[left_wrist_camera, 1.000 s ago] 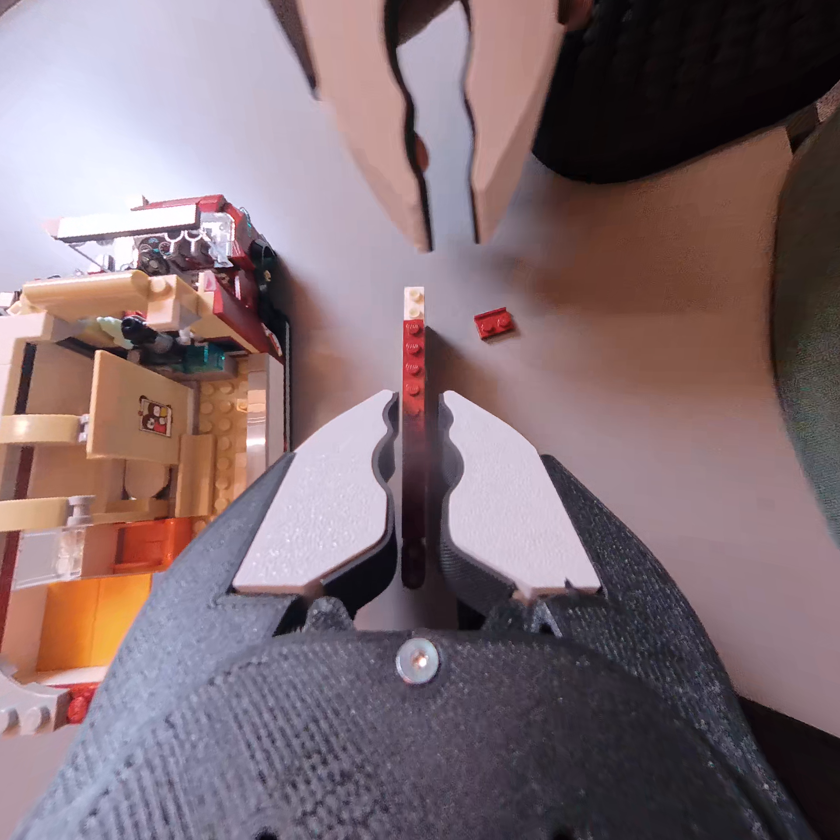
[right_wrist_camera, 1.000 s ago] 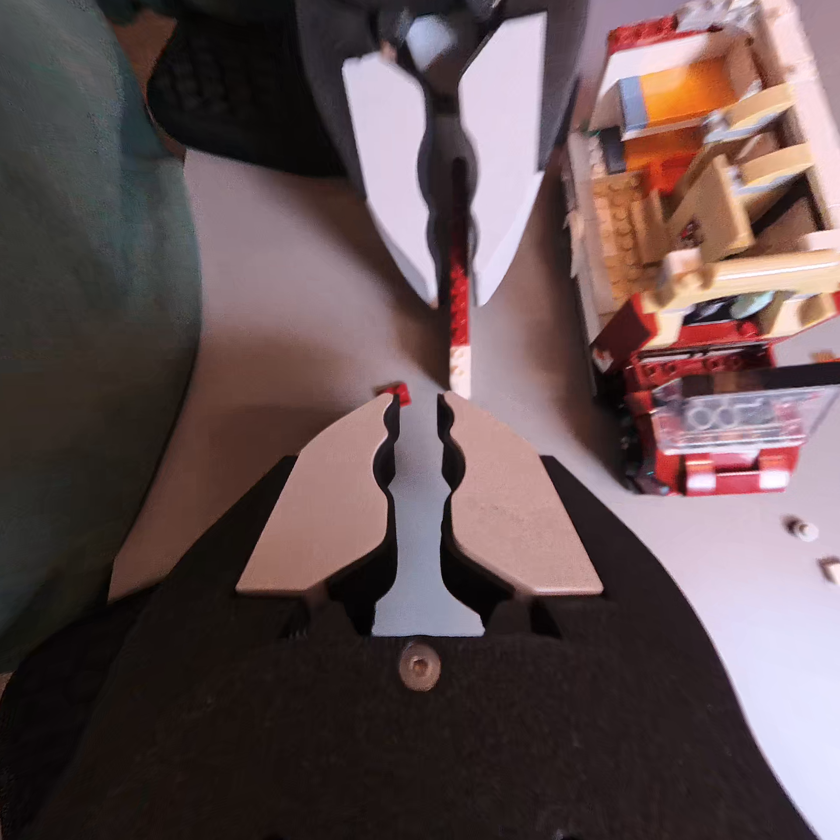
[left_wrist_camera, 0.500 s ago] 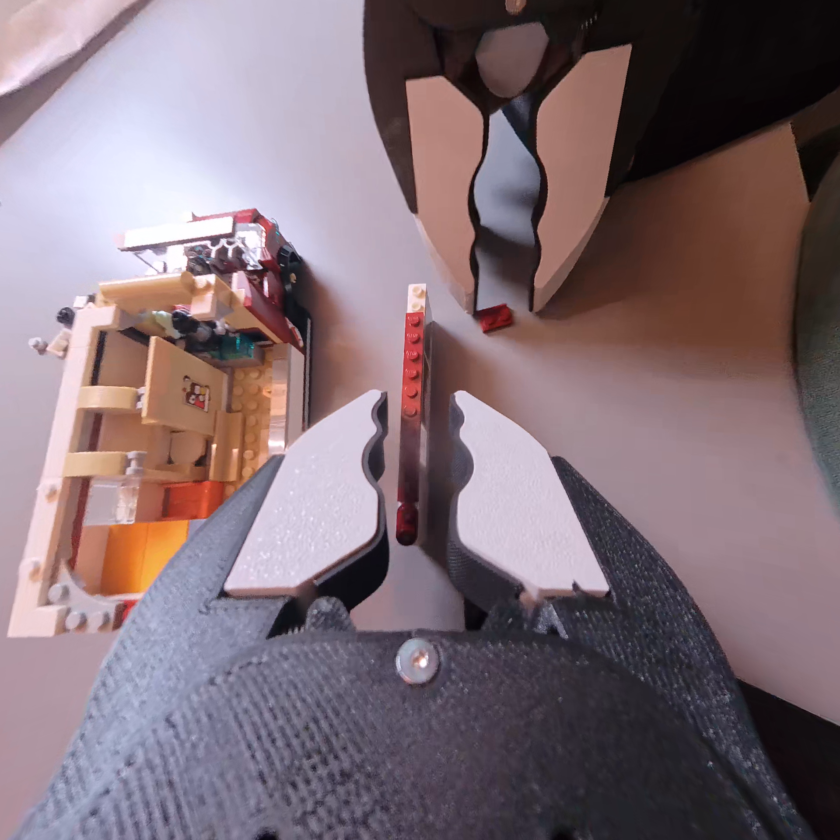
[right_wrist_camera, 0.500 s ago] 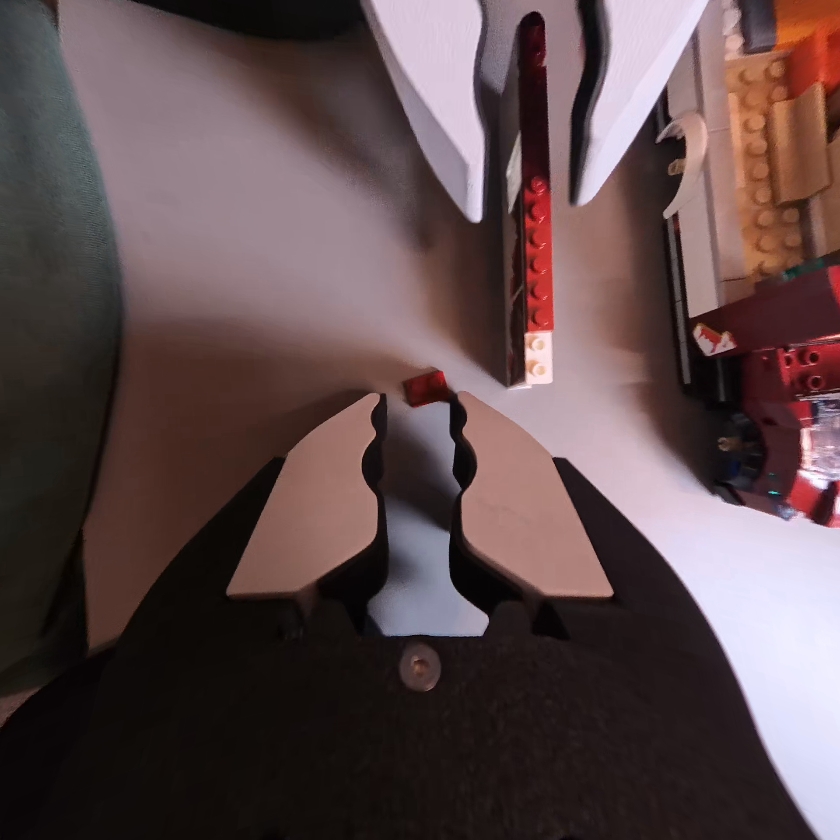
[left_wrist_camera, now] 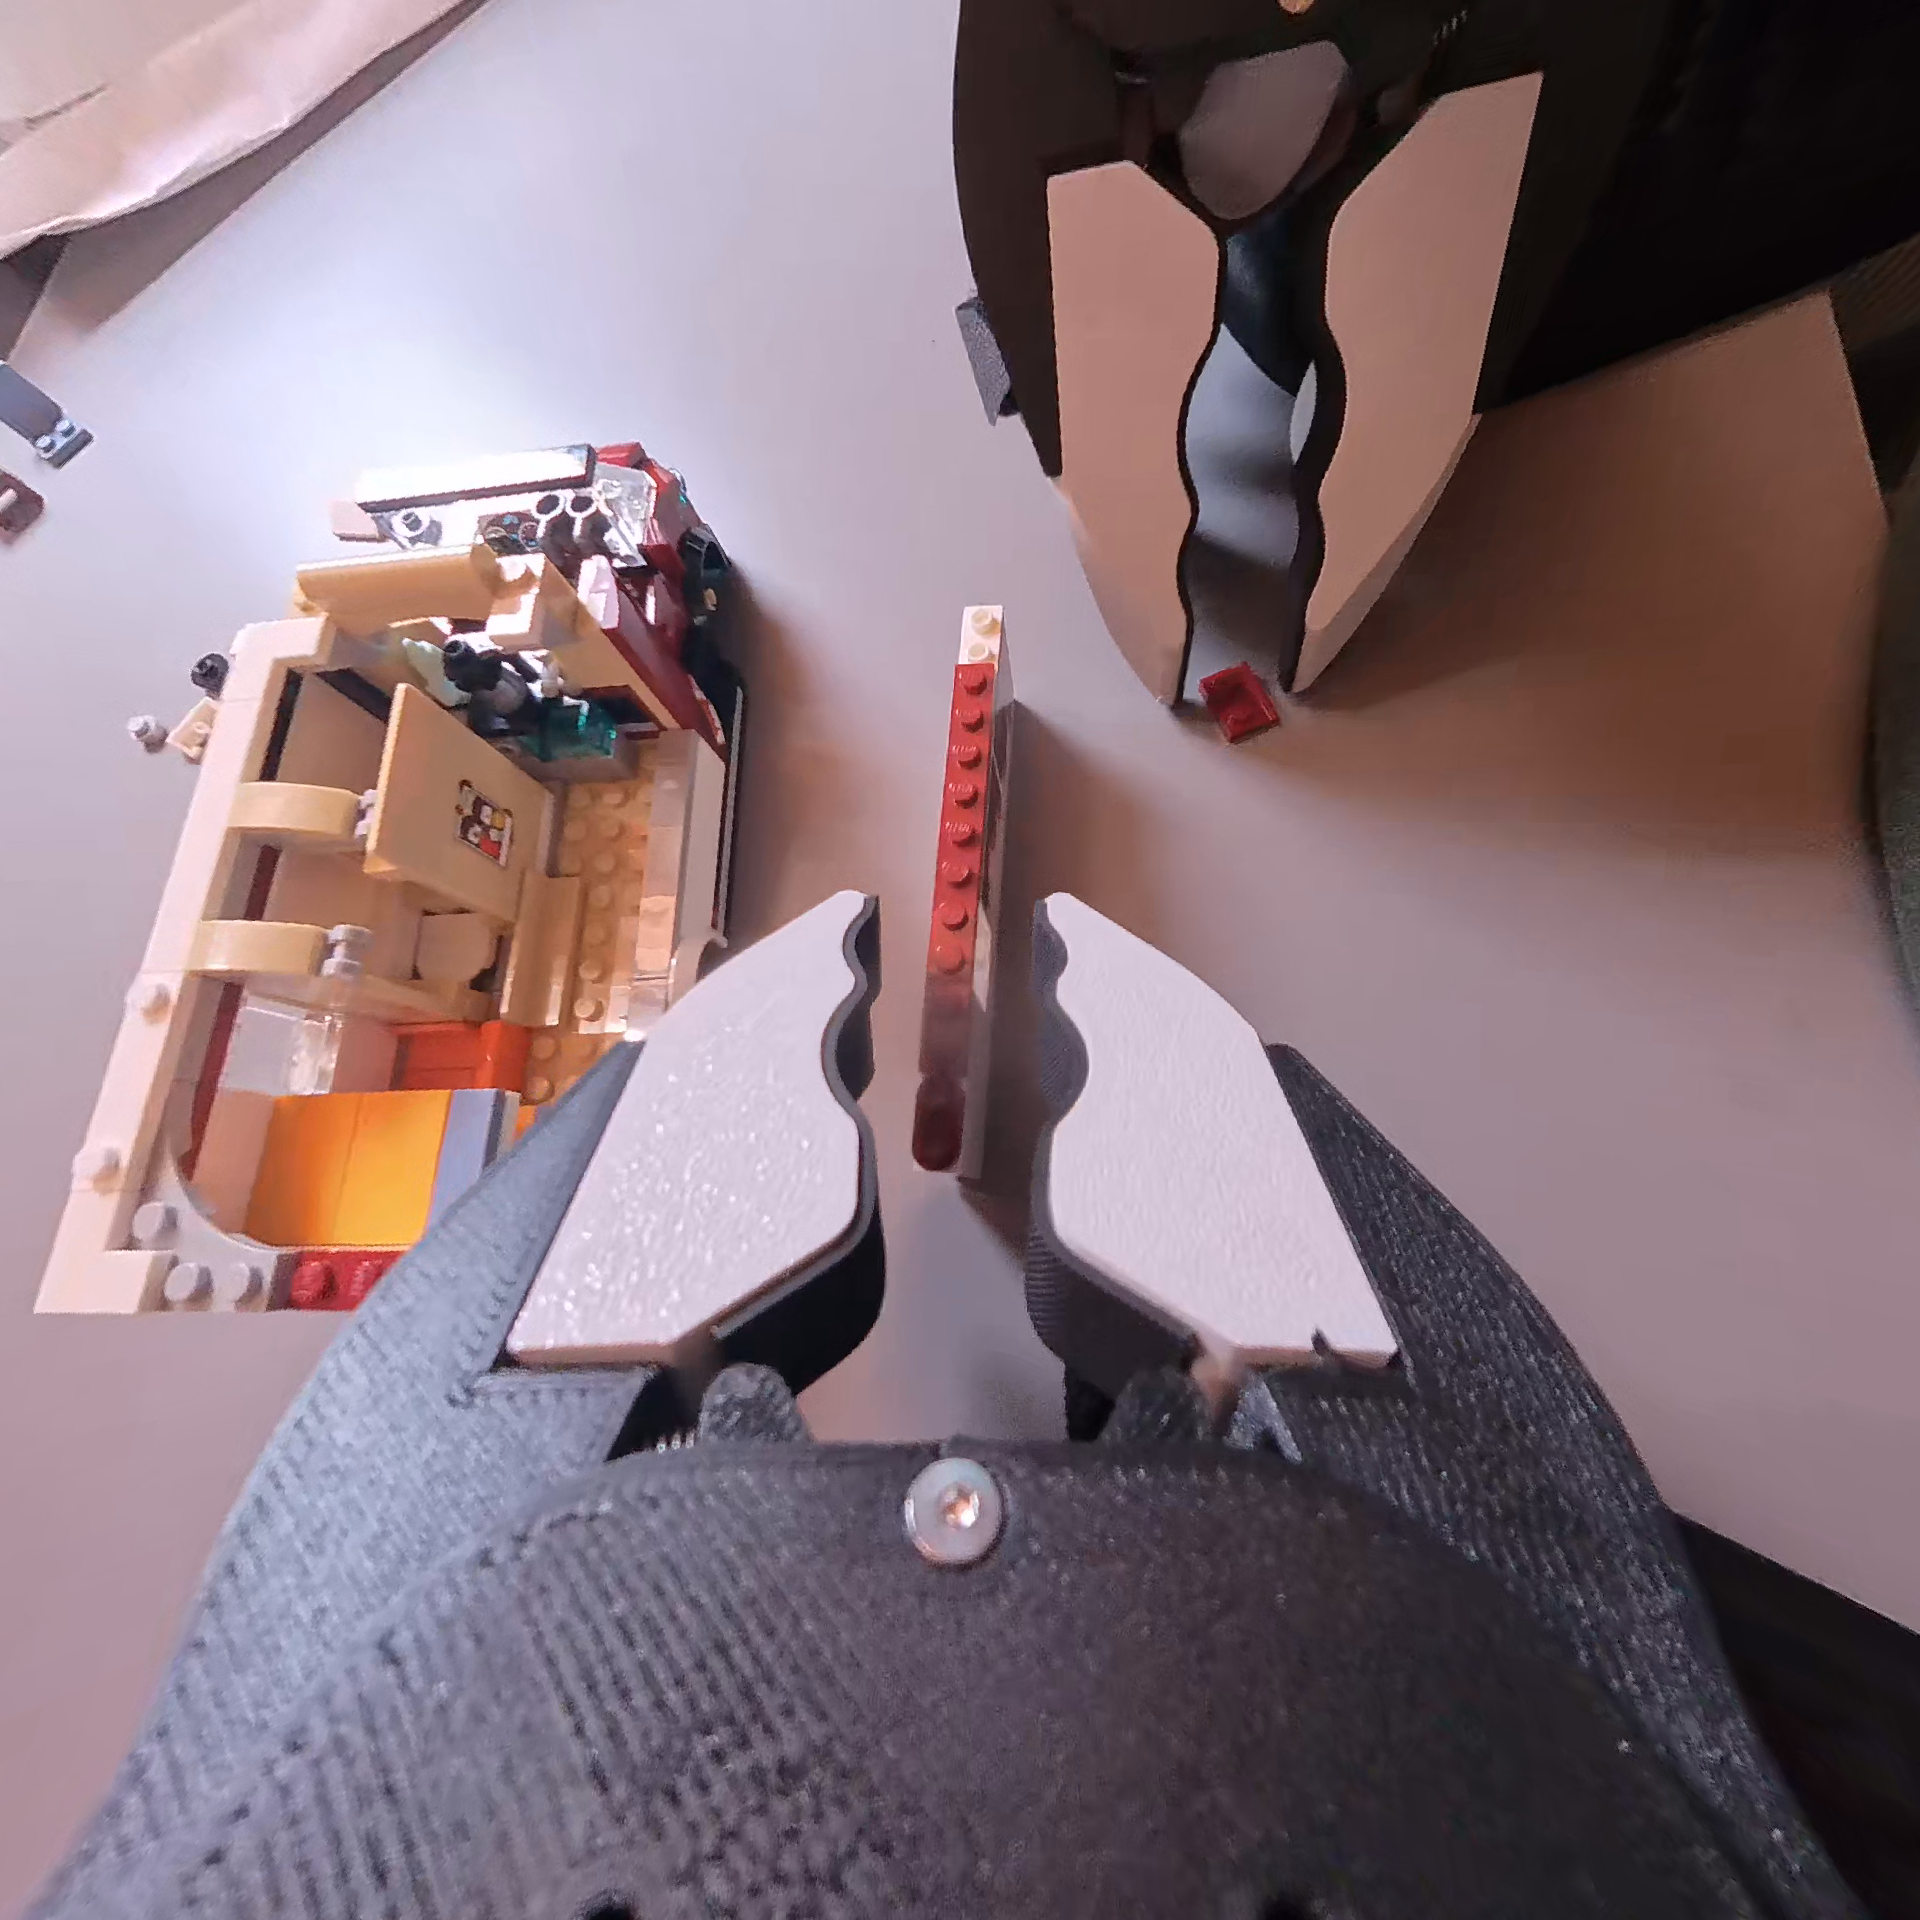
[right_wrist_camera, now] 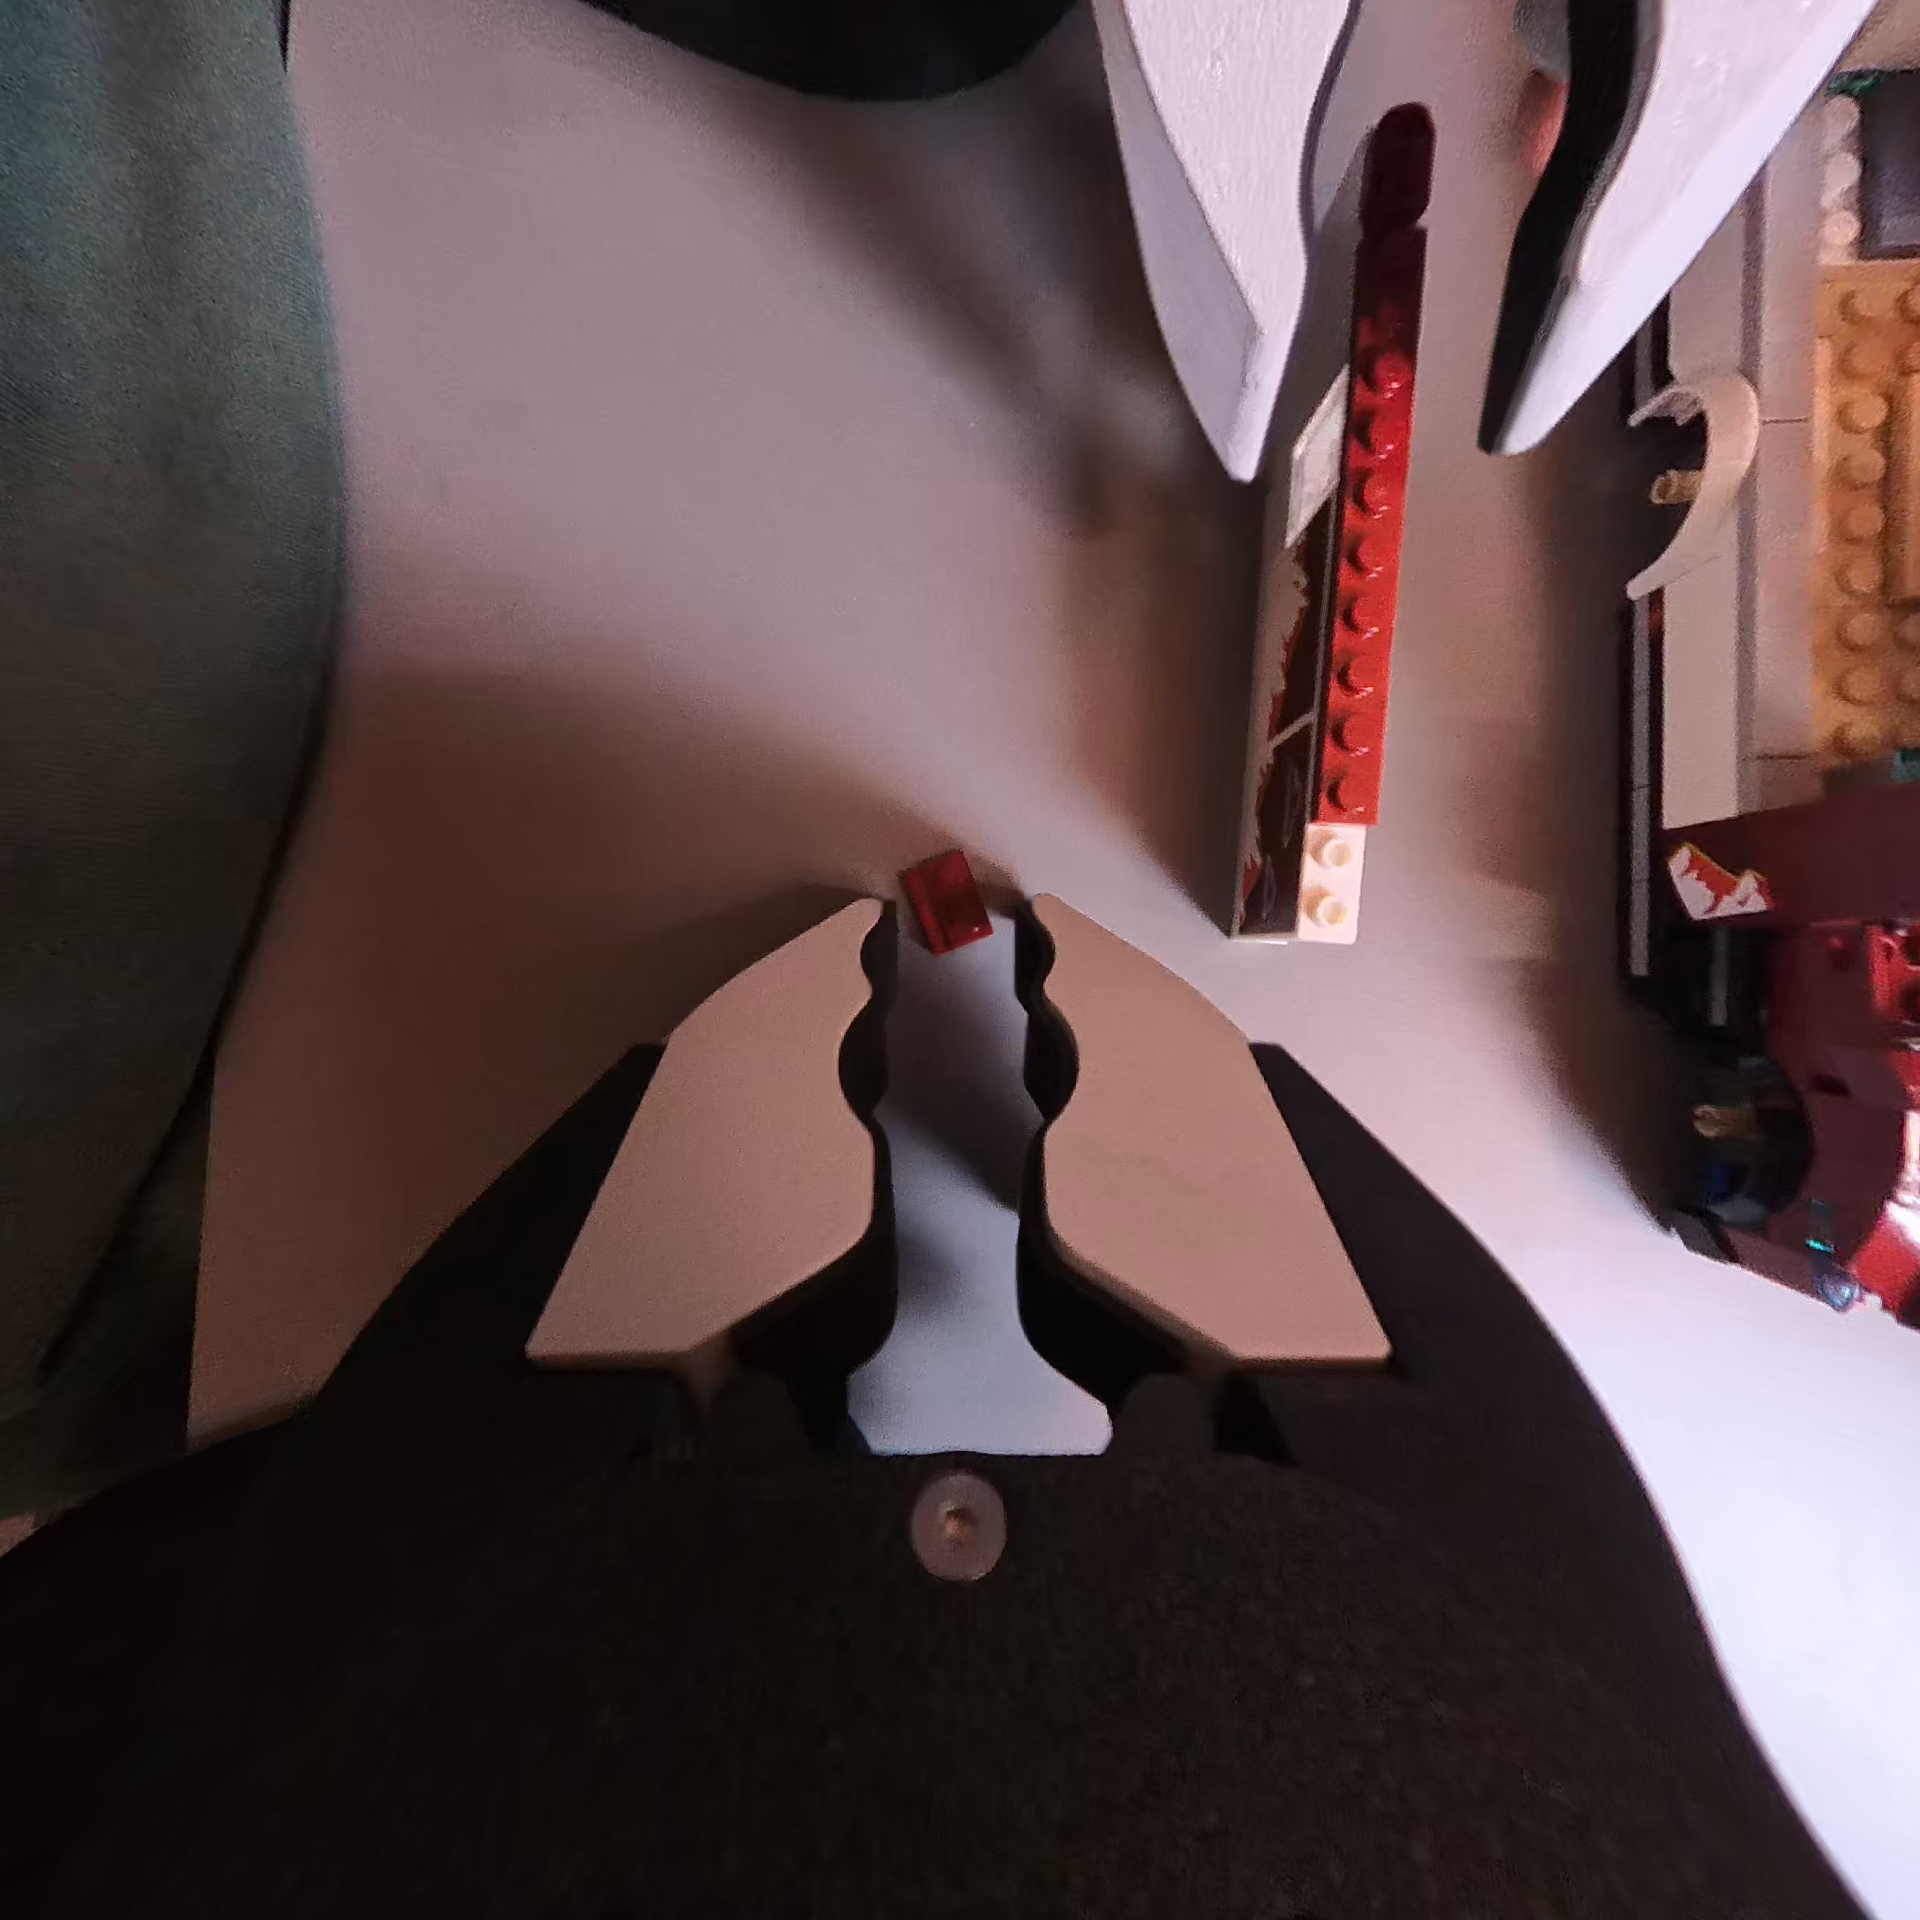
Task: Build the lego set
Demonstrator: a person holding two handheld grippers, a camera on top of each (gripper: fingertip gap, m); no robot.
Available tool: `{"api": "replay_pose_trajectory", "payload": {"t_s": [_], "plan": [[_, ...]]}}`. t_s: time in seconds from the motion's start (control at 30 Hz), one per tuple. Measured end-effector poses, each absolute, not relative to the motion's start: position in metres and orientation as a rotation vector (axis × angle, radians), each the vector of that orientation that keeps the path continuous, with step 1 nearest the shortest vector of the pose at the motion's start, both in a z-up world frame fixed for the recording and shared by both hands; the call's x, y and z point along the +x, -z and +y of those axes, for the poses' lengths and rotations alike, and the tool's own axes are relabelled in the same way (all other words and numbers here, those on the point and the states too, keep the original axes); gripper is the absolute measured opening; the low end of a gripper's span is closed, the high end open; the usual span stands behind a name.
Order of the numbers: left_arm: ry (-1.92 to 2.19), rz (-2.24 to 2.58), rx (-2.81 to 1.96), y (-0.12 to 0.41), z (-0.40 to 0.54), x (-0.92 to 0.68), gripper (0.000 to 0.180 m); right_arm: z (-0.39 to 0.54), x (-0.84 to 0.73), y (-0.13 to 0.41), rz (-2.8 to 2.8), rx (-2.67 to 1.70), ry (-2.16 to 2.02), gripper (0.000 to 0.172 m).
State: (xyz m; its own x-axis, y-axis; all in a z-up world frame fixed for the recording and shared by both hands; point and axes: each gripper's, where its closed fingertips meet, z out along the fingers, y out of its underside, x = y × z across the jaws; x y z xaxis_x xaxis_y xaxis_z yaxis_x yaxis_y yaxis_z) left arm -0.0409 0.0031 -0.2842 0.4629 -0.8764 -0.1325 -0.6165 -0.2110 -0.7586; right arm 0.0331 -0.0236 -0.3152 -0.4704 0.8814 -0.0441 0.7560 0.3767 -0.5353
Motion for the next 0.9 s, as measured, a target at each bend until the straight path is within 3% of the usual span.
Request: {"api": "replay_pose_trajectory", "payload": {"t_s": [0.03, 0.2, 0.43, 0.9], "plan": [[0.425, 1.252, -1.931, 0.286, 0.002, -0.04, 0.028, -0.025, 0.033, 0.315, -2.401, -1.451, -0.728, 0.016], [0.407, 1.266, -1.904, 0.285, 0.002, -0.034, 0.028, -0.027, 0.036, 0.312, -2.385, -1.45, -0.749, 0.011], [0.372, 1.292, -1.869, 0.277, 0.011, -0.023, 0.026, 0.018, 0.017, 0.266, -2.123, -1.51, -0.746, 0.011], [0.431, 1.4, -1.961, 0.289, 0.02, -0.006, 0.02, 0.024, 0.007, 0.282, -2.231, -1.646, -0.758, 0.011]]}}
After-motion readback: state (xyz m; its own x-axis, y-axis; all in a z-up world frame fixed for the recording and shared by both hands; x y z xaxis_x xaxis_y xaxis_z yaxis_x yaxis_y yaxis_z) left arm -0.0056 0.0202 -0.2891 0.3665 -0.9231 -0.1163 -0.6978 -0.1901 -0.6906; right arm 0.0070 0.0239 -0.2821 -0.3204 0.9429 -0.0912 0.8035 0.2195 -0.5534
